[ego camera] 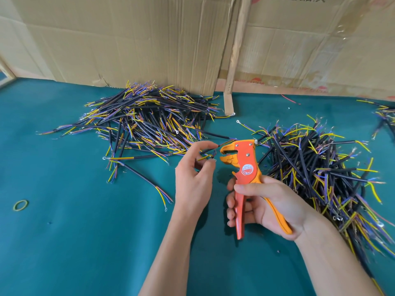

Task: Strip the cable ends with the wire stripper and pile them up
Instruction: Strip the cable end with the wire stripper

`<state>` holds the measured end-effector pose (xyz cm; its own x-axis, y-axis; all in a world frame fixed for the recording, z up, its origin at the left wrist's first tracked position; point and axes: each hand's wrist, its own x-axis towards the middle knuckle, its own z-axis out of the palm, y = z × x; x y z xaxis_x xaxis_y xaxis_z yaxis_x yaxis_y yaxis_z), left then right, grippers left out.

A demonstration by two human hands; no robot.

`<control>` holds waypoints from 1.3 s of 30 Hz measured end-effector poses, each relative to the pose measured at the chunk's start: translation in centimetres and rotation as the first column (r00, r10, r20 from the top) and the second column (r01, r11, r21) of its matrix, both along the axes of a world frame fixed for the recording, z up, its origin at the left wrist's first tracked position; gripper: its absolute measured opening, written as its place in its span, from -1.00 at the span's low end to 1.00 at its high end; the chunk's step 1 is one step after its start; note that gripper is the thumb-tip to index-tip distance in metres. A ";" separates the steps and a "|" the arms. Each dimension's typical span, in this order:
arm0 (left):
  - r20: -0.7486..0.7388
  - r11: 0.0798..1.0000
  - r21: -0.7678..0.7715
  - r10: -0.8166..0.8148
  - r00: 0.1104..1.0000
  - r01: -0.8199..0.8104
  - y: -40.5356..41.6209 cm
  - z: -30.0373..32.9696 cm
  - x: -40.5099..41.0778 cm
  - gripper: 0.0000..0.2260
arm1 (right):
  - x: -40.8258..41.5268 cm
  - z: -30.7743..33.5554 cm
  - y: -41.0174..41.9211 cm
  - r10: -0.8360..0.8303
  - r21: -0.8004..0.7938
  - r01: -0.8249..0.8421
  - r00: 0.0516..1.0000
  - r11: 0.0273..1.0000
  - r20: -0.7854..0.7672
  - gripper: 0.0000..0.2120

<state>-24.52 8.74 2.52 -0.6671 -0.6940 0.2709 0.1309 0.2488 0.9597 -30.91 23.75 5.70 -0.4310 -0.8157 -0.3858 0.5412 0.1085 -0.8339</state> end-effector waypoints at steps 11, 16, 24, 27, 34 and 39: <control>0.009 0.999 -0.039 0.002 1.000 -0.002 0.1 -0.3 0.0 -0.79 | -0.2 -0.3 0.2 0.006 -0.019 -0.006 1.000 1.000 -0.002 -0.55; 0.024 0.994 -0.093 -0.047 0.999 0.049 0.4 -0.5 -0.1 -0.85 | -0.1 -0.9 -0.6 -0.189 -0.133 0.171 0.973 0.976 -0.134 -0.75; 0.077 0.987 -0.148 -0.055 0.996 0.066 0.5 -0.8 -0.2 -0.81 | -0.1 -1.1 -0.8 -0.202 -0.169 0.165 0.952 0.972 -0.231 -0.59; 0.080 0.988 -0.147 -0.033 0.996 0.044 0.5 -0.9 -0.3 -0.83 | -0.2 -1.0 -0.5 -0.223 -0.170 0.190 0.953 0.967 -0.207 -0.57; 0.090 0.995 -0.102 -0.006 0.996 0.016 0.6 -1.0 -0.3 -0.88 | -0.4 -1.1 -0.4 -0.190 -0.134 0.164 0.958 0.977 -0.214 -0.54; 0.090 0.999 -0.021 -0.043 0.995 0.045 0.5 -0.7 -0.2 -0.86 | -0.5 -1.0 -0.1 -0.182 -0.150 0.154 0.963 0.977 -0.199 -0.57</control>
